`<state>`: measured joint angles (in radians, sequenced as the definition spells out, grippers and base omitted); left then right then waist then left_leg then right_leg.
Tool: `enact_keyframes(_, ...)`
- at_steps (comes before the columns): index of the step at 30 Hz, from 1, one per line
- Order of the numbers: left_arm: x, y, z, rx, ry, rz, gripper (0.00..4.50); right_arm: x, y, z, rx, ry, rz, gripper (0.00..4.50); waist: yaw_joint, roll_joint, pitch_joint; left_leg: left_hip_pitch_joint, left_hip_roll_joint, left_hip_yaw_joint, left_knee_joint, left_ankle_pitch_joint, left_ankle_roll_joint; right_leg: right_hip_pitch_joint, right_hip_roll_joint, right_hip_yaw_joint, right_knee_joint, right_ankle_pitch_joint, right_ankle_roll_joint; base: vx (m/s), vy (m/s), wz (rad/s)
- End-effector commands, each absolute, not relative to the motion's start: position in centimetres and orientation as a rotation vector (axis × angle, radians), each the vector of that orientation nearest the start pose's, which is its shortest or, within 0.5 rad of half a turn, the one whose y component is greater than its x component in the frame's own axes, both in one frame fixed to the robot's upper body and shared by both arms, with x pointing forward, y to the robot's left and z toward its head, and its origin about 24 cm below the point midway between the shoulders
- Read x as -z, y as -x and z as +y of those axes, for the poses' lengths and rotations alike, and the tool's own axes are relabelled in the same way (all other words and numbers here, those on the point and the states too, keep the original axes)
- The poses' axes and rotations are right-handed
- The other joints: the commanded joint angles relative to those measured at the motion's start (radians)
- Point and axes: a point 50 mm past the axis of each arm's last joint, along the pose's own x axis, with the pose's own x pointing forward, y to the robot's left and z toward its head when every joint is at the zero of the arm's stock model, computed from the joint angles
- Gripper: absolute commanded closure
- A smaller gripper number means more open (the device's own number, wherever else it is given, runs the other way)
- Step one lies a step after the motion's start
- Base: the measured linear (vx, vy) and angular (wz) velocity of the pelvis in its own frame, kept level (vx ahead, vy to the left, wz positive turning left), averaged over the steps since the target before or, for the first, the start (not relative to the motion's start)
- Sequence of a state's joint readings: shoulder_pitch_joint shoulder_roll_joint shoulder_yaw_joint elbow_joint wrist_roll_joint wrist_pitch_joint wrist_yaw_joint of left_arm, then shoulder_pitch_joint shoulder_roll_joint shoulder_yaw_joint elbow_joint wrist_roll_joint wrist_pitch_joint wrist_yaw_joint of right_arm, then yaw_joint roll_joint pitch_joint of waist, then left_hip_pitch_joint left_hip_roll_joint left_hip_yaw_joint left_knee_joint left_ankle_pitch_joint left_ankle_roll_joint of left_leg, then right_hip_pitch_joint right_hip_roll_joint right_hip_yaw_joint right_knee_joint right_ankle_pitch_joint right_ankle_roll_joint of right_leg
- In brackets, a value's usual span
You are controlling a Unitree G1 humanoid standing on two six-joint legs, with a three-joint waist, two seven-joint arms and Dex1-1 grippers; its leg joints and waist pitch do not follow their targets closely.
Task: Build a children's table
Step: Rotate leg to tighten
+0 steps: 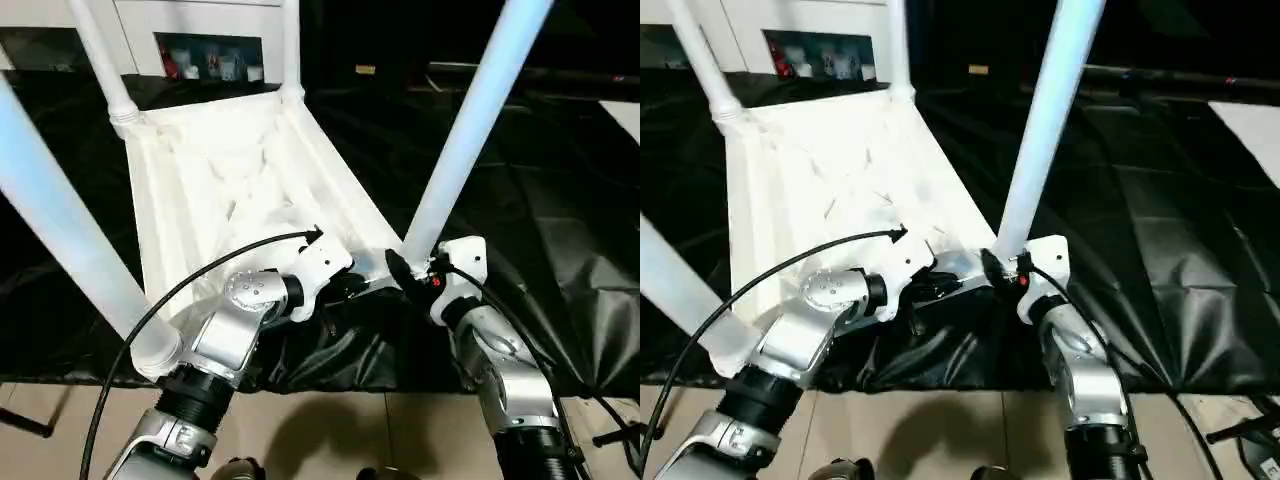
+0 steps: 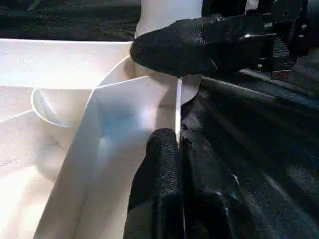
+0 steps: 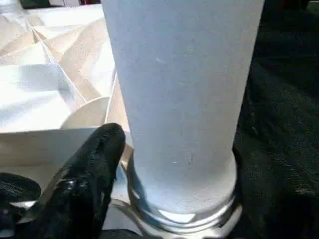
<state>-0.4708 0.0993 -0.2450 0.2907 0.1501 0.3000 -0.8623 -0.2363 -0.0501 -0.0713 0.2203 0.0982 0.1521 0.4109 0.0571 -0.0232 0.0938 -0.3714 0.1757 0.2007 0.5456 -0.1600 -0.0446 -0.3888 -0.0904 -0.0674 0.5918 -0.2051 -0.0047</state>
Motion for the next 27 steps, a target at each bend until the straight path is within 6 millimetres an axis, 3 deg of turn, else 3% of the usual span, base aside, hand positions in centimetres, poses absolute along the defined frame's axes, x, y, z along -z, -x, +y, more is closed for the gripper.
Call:
enact_keyframes(1,-5.9,-28.8,3.1,1.267,-0.291,0.269,4.5,-4.3,-28.9,-10.3,-0.604,-0.116,0.129,0.6,0.004,-0.003,-0.054,0.006,0.06,-0.029,-0.058,-0.201,0.079,0.034,-0.066,0.054,-0.073,-0.13,-0.204,0.0,0.0,0.0)
enact_keyframes(3,-5.9,-28.7,3.6,1.3,-0.308,0.279,4.5,-4.5,-28.8,-10.8,-0.664,-0.058,0.13,0.48,0.005,-0.003,-0.055,0.003,0.058,-0.027,-0.052,-0.157,0.1,0.037,-0.064,0.053,-0.066,-0.065,-0.219,0.0,0.0,0.0)
enact_keyframes(9,-5.7,-28.6,5.1,1.387,-0.372,0.329,4.5,-4.8,-28.6,-12.3,-0.815,0.03,0.166,0.37,0.006,0.0,-0.056,0.004,0.06,-0.026,-0.046,-0.145,0.121,0.034,-0.064,0.052,-0.06,-0.045,-0.243,0.0,0.0,0.0)
enact_keyframes(12,-5.7,-28.9,6.1,1.407,-0.442,0.361,4.5,-4.9,-28.4,-13.5,-0.924,0.106,0.198,0.37,0.009,-0.002,-0.058,0.005,0.061,-0.025,-0.041,-0.118,0.135,0.037,-0.061,0.051,-0.051,0.009,-0.261,0.0,0.0,0.0)
enact_keyframes(18,-6.3,-29.7,7.8,1.34,-0.507,0.388,4.5,-5.3,-28.6,-15.0,-1.005,0.179,0.229,0.37,0.017,-0.009,-0.056,0.005,0.063,-0.026,-0.041,-0.156,0.12,0.038,-0.068,0.052,-0.056,-0.072,-0.257,0.0,0.0,0.0)
enact_keyframes(22,-6.4,-29.4,8.6,1.336,-0.508,0.418,4.5,-5.4,-28.9,-15.0,-1.006,0.189,0.225,0.37,0.016,-0.007,-0.057,0.005,0.063,-0.026,-0.041,-0.156,0.111,0.035,-0.067,0.052,-0.055,-0.093,-0.26,0.0,0.0,0.0)
enact_keyframes(23,-6.4,-29.2,8.8,1.34,-0.506,0.429,4.06,-5.4,-28.9,-15.0,-1.01,0.189,0.225,0.31,0.015,-0.008,-0.057,0.004,0.064,-0.027,-0.04,-0.152,0.109,0.036,-0.068,0.052,-0.053,-0.088,-0.263,0.0,0.0,0.0)
enact_keyframes(27,-6.4,-29.1,9.3,1.321,-0.479,0.446,3.75,-5.4,-29.0,-14.8,-1.023,0.192,0.224,0.31,0.009,-0.01,-0.061,0.001,0.06,-0.026,-0.036,-0.124,0.122,0.037,-0.066,0.051,-0.047,-0.053,-0.266,0.0,0.0,0.0)
